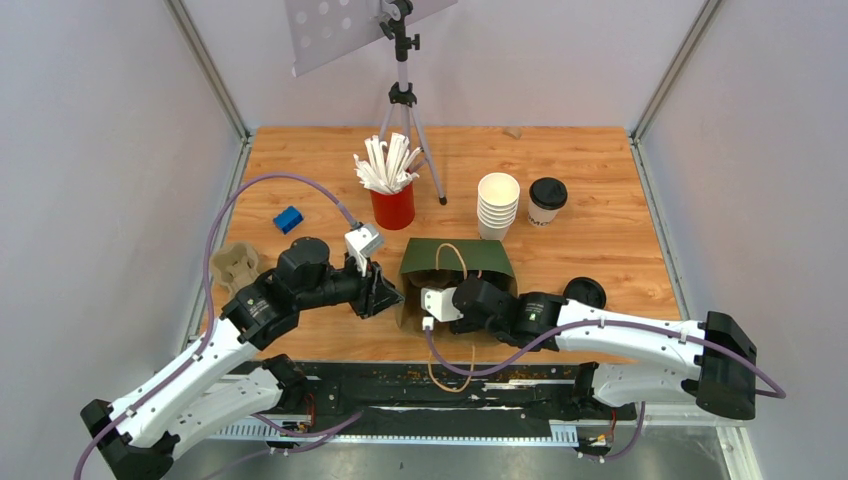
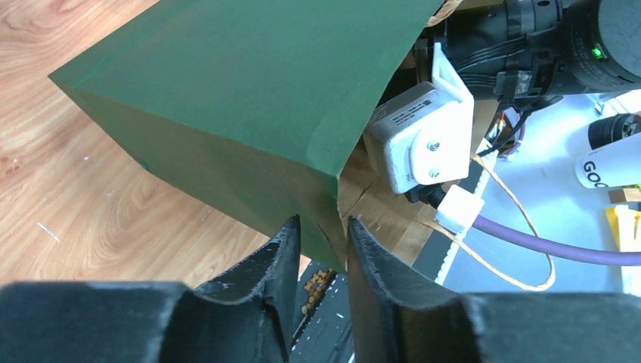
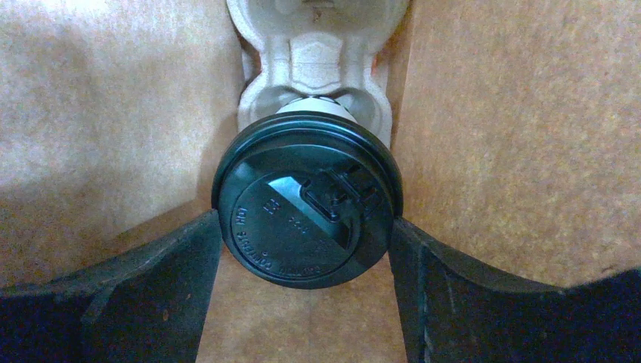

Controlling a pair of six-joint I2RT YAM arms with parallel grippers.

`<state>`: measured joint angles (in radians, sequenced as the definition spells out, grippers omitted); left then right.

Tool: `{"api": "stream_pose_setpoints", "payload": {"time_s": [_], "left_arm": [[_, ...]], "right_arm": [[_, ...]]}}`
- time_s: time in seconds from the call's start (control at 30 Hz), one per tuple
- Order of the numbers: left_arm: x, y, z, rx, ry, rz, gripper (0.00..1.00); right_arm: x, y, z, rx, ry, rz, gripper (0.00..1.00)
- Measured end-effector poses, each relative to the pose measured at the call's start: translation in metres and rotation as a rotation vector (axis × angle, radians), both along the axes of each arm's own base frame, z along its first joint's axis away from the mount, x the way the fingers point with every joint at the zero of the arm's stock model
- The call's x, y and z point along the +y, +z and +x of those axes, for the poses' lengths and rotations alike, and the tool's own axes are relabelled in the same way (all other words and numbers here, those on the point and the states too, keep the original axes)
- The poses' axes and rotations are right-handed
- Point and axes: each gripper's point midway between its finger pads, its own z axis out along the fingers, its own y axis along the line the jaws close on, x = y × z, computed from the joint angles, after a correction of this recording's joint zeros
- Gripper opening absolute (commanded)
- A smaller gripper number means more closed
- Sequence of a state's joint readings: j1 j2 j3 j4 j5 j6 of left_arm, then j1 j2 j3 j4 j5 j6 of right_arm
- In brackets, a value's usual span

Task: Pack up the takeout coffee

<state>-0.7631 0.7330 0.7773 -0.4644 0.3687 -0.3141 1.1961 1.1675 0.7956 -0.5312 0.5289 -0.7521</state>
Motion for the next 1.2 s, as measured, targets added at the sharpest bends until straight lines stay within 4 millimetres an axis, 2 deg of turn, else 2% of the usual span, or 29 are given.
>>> {"api": "stream_pose_setpoints", "payload": {"time_s": [0.13, 0.27, 1.07, 1.2], "left_arm": [[-0.003, 0.001, -0.003, 0.009, -0.019, -0.011, 0.14], [-0.004, 0.002, -0.007, 0.027, -0.033, -0.022, 0.08], [-0.009, 0.003, -0.011, 0.049, -0.061, -0.037, 0.13], [-0.009, 0.003, -0.011, 0.049, -0.060, -0.038, 0.15]], "right_arm": [[0.000, -0.003, 0.002, -0.002, -0.008, 0.011, 0.60], [-0.001, -0.007, 0.002, -0.002, -0.016, 0.018, 0.60], [0.000, -0.010, 0.010, 0.005, -0.040, 0.056, 0.60], [0.000, -0.010, 0.010, 0.005, -0.042, 0.059, 0.64]]}}
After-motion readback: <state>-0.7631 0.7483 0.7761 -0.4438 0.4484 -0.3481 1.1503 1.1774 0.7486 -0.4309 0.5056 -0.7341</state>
